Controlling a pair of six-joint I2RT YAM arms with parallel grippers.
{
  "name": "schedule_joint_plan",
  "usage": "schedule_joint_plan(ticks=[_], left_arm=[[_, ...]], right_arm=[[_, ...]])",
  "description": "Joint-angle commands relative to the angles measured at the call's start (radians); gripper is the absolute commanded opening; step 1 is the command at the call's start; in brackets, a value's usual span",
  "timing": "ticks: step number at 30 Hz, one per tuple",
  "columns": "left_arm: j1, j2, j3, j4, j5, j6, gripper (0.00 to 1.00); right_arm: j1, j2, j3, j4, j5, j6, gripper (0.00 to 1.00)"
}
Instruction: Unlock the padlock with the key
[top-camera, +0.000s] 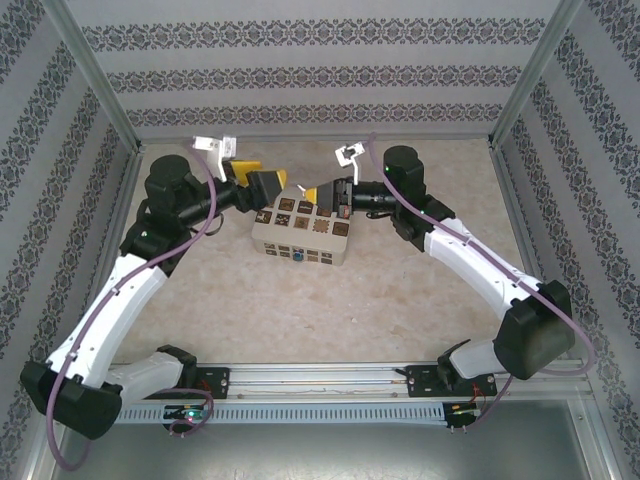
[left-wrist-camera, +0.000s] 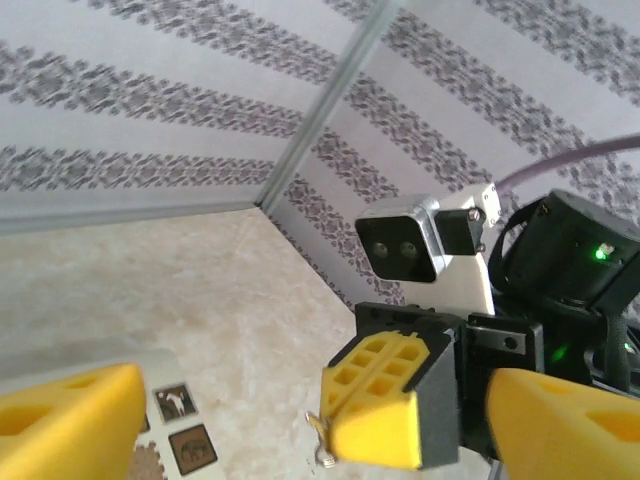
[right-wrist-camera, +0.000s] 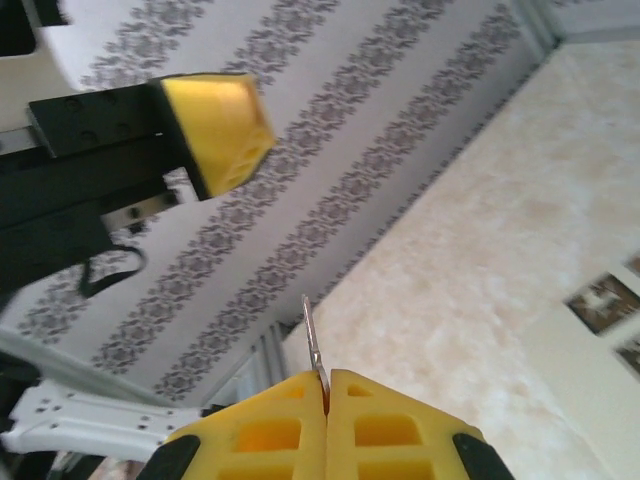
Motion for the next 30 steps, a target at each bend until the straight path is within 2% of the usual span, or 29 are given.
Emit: schedule_joint_plan(ticks=[1,4,8,16,22,30], left_arm=[[0.012,-0.037,-0.077,-0.124,-0.117,0.078,1.00],[0.012,-0.066,-0.166,-0.149,-0.158,0.078,0.99],[0.012,-0.079,-0.290,-0.136,-0.158,0.048,1.00],[0.009,-0.005,-0.514,0.072,-0.069,-0.066,0.92],[0.009,0.091,-0.577,0.274,-0.065,-0.117,0.92],[0.021,0.292,-0.535,0.445,-0.083,-0.129,0.92]], right_arm=[[-0.018,-0.009,-0.035,-0.146,0.109,-0.128,0.00],[-0.030,0.011,-0.065,-0.170,0.149,-0.151,0.00],[-0.043,0.060,-0.089,-0.178,0.164,-0.162,0.00],[-0.054,0.193,-0.080,-0.170,0.123,-0.145,0.00],[-0.063,0.264,-0.083,-0.157,0.109,-0.141,0.00],[-0.064,0.326,-0.103,-0.122,0.095,-0.140,0.00]])
